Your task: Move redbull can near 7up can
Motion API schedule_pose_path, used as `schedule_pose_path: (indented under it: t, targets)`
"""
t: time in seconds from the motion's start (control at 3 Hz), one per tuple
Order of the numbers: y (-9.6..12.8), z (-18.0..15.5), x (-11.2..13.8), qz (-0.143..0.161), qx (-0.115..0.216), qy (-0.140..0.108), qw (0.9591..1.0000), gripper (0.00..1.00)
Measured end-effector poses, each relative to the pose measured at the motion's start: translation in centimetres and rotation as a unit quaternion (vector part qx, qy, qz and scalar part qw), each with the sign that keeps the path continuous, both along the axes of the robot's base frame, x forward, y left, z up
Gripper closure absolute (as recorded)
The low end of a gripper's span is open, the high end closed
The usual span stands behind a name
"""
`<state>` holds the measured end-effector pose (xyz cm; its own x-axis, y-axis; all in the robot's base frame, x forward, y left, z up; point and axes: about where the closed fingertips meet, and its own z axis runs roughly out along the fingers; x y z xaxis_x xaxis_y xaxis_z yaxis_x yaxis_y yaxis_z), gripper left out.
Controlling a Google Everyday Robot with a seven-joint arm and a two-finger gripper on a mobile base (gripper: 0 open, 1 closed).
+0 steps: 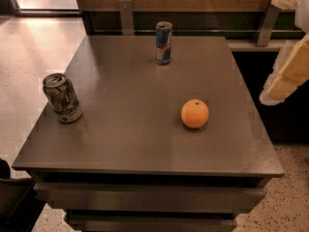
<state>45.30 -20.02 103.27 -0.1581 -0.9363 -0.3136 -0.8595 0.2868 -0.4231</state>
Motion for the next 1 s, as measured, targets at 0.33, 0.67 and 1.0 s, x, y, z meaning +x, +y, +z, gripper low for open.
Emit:
schedule_pose_path:
  t: [0.33, 0.67, 1.0]
  targets:
    - [-0.5, -1.3, 4.5, -0.012, 0.076, -0.026, 0.9967, 0.0]
    - [-0.1, -2.1, 9.1, -0.021, 0.158, -0.061, 0.9853, 0.0]
    - [0.6, -2.8, 13.4, -0.033, 0.243, -0.096, 0.9646, 0.0]
